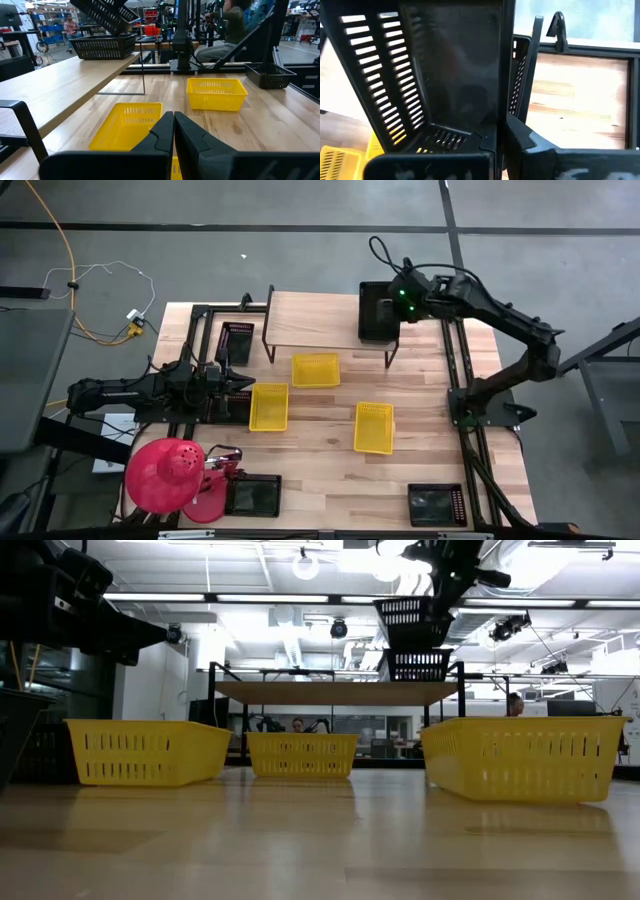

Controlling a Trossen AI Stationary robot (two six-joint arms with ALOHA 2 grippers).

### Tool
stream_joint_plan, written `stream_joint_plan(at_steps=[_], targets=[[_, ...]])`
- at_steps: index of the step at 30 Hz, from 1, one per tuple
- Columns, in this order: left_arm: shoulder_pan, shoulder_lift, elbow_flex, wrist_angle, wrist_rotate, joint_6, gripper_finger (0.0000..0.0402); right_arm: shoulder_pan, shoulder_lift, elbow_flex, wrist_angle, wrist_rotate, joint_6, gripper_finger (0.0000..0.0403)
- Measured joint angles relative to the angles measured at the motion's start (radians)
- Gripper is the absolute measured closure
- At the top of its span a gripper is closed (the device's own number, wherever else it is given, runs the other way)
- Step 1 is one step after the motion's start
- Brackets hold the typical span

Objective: Stack baskets on shelf by color
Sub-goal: Stack the black bin on the black bin on the shelf

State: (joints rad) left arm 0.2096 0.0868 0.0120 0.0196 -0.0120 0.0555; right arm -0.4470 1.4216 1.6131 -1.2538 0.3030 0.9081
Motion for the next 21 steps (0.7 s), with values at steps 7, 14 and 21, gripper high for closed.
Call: stream_joint_plan(at_steps=[7,14,21], targets=[[0.000,0.000,0.000,0.000,0.000,0.000,0.0398,-0.025,0.020,0.000,0.000,-0.003,-0.011,0.0402],[0.000,0.000,0.000,0.000,0.000,0.000,0.0398,-0.025,0.020,0.000,-0.005,0.008,-0.011,0.0396],[0.000,0.000,0.000,0.000,0.000,0.000,0.0398,-0.024,0.020,0.000,-0.005,0.007,-0.011,0.0392]])
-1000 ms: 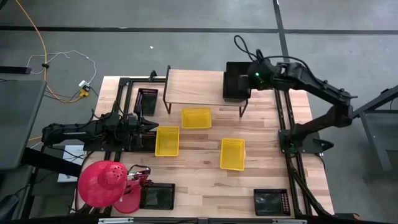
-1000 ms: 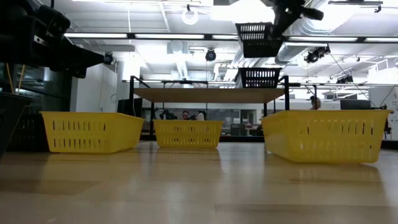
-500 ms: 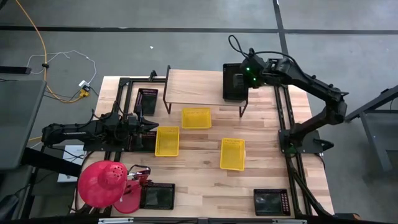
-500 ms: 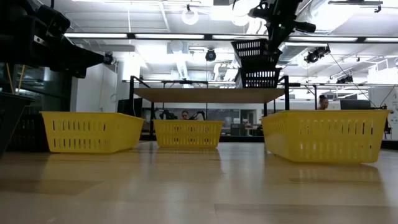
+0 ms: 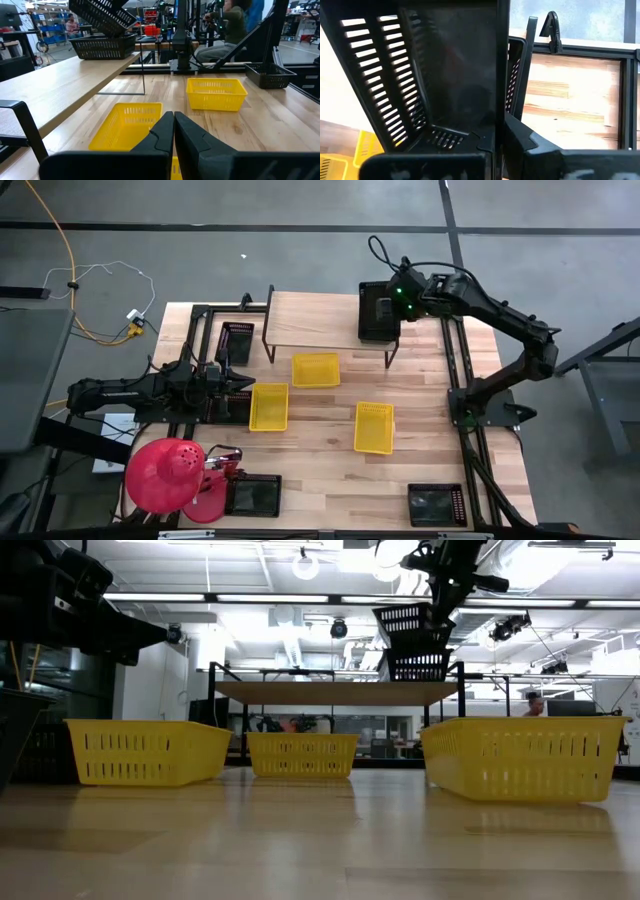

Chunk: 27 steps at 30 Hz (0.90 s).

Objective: Stack baskets on shelf by color
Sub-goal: Stack the black bin on the black bin on the shelf

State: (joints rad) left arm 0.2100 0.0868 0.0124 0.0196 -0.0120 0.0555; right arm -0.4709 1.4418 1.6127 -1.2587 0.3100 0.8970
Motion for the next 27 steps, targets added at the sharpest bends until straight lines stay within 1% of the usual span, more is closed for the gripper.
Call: stream_joint_plan(at_steps=[15,27], targets=[[0.000,0.000,0.000,0.000,0.000,0.000,0.0398,0.000,0.000,0.000,0.000,-0.005,-0.023,0.0391],[0.000,0.000,0.000,0.000,0.000,0.000,0.0398,0.000,-0.001,0.000,0.000,0.015,-0.026,0.0391]])
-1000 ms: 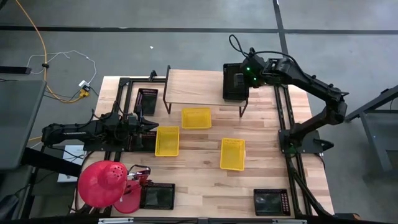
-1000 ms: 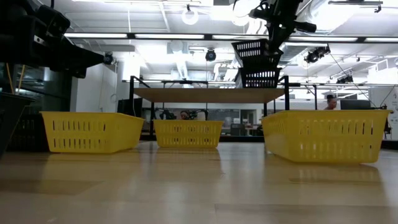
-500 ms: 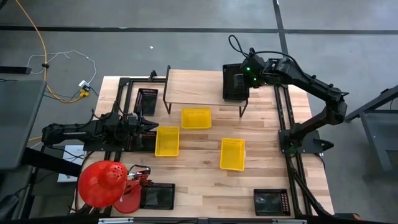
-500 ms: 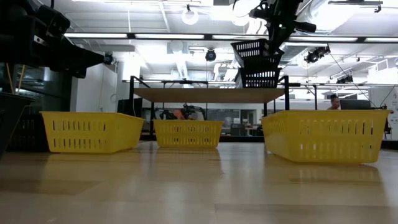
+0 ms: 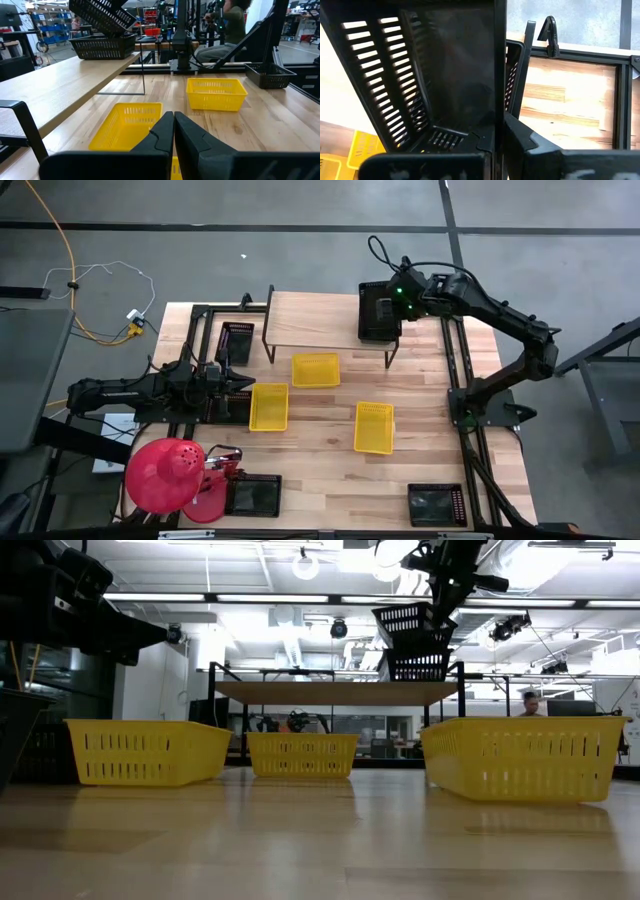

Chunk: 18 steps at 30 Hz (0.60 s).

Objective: Stack baskets on shelf by color
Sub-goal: Stack the black bin on the black bin on the shelf

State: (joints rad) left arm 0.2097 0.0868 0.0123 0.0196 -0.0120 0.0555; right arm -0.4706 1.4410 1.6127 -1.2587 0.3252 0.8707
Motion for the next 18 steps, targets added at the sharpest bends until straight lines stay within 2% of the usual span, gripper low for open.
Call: stream_joint_plan(at_steps=[18], targets=[[0.000,0.000,0.000,0.000,0.000,0.000,0.0398,0.000,0.000,0.000,0.036,-0.074,0.022,0.0391]])
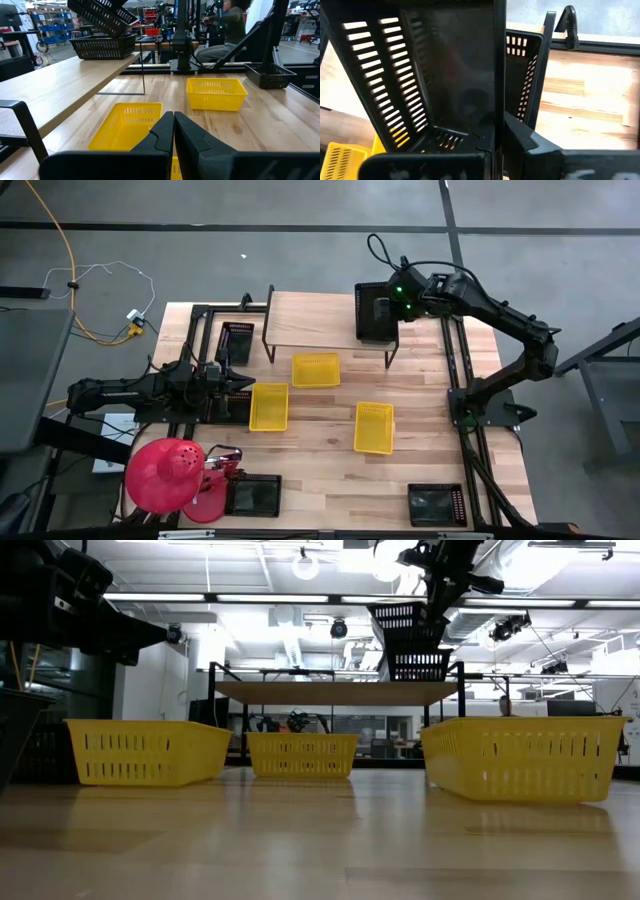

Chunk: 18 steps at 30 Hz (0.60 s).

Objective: Stack baskets on shelf by color
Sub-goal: Stack the black bin on the black bin on the shelf

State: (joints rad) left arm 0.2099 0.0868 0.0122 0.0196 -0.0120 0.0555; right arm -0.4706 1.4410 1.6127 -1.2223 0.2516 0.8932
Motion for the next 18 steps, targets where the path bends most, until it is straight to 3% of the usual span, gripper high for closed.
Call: stream_joint_plan(at_steps=[18], targets=[[0.000,0.000,0.000,0.000,0.000,0.000,0.0398,-0.013,0.003,-0.111,0.033,-0.016,-0.002,0.0391]])
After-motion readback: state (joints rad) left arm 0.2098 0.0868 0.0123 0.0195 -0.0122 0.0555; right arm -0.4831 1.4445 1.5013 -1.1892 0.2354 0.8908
